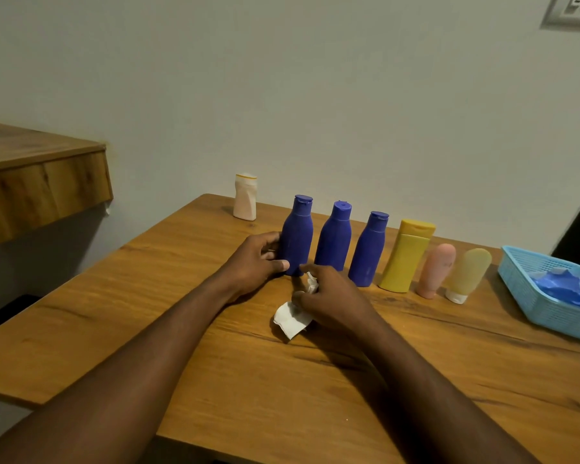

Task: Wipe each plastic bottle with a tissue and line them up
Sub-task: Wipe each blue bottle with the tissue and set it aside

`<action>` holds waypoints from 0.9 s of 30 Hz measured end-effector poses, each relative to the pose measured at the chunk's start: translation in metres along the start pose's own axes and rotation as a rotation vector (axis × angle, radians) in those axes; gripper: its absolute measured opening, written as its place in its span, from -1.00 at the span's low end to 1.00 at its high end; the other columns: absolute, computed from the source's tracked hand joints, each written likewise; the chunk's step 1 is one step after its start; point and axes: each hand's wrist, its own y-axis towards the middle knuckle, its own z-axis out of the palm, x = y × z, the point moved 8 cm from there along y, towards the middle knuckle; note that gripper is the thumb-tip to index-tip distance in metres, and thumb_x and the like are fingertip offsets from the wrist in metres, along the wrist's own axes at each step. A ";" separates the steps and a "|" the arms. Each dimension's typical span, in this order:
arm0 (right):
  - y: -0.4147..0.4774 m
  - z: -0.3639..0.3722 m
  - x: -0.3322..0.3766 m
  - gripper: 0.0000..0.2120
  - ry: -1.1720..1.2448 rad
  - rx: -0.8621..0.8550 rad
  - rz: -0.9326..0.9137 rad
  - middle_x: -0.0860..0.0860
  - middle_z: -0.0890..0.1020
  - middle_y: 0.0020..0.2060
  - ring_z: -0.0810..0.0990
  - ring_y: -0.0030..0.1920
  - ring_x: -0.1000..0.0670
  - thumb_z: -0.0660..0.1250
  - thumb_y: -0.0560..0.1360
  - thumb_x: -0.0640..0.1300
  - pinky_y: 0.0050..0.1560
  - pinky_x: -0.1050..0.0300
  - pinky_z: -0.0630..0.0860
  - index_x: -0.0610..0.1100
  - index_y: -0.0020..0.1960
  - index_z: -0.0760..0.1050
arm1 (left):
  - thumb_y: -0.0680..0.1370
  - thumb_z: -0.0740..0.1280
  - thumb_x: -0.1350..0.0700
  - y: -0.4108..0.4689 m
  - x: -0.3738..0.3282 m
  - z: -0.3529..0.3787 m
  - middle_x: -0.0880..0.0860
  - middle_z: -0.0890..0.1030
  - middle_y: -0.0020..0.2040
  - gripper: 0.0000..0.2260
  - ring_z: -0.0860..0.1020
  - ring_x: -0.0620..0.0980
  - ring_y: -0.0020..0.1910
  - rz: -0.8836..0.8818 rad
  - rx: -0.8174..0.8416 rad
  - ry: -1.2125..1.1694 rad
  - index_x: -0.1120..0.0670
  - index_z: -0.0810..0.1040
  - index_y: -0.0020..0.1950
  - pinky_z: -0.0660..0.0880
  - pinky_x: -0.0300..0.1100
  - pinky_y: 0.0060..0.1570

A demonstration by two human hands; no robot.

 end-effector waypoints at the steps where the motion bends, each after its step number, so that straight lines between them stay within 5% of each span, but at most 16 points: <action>1: 0.000 0.000 0.000 -0.33 0.000 0.001 0.002 -0.05 0.50 0.37 0.55 0.20 -0.01 0.39 0.51 0.04 0.14 0.01 0.59 0.01 0.55 0.23 | 0.60 0.40 0.30 0.000 0.000 0.001 -0.03 0.57 0.40 -0.49 0.53 -0.11 0.35 -0.005 0.008 0.004 0.01 0.44 0.51 0.49 -0.27 0.21; 21: 0.004 0.001 -0.004 -0.33 0.002 -0.007 0.017 -0.05 0.52 0.35 0.55 0.22 -0.01 0.41 0.50 0.05 0.14 -0.02 0.61 0.00 0.54 0.26 | 0.61 0.37 0.32 0.001 0.000 0.003 0.04 0.50 0.49 -0.43 0.46 -0.19 0.29 -0.042 0.029 0.024 0.02 0.34 0.59 0.49 -0.45 -0.04; 27: 0.004 0.001 -0.005 -0.33 -0.001 -0.017 0.020 -0.05 0.54 0.32 0.56 0.20 -0.01 0.40 0.48 0.08 0.12 -0.05 0.61 0.00 0.53 0.28 | 0.62 0.36 0.32 -0.001 -0.002 0.005 -0.03 0.57 0.38 -0.51 0.54 -0.23 0.23 -0.027 0.023 0.042 0.04 0.41 0.53 0.50 -0.44 -0.01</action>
